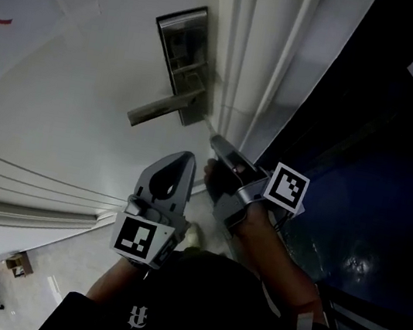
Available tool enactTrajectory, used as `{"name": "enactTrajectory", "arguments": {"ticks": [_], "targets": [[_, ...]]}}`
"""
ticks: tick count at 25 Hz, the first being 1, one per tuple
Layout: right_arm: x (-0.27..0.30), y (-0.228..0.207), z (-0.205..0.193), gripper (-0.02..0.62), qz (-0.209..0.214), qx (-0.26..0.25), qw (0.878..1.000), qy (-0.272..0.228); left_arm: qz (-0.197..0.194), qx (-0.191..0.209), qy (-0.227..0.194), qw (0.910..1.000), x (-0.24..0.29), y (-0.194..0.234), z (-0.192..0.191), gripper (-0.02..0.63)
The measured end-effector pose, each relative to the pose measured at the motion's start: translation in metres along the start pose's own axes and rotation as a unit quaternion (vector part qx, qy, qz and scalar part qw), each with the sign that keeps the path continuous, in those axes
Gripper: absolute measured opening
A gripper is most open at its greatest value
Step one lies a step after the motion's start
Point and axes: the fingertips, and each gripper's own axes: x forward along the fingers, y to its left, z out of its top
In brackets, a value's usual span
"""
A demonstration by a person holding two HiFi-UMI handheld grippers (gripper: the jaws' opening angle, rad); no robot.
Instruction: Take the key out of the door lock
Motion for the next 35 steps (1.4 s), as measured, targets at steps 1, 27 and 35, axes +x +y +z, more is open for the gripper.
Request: {"name": "enactTrajectory", "arguments": {"ticks": [1, 27, 35], "targets": [[-0.005, 0.001, -0.001, 0.020, 0.001, -0.001, 1.000, 0.001, 0.000, 0.000, 0.000, 1.0000, -0.002, -0.004, 0.000, 0.008], [-0.119, 0.012, -0.042, 0.020, 0.016, -0.002, 1.000, 0.024, 0.011, 0.009, -0.009, 0.9999, -0.058, -0.109, -0.005, 0.008], [-0.124, 0.018, -0.045, 0.020, 0.022, 0.000, 0.999, 0.025, 0.016, 0.008, -0.015, 0.9997, -0.066, -0.116, -0.002, 0.008]]}}
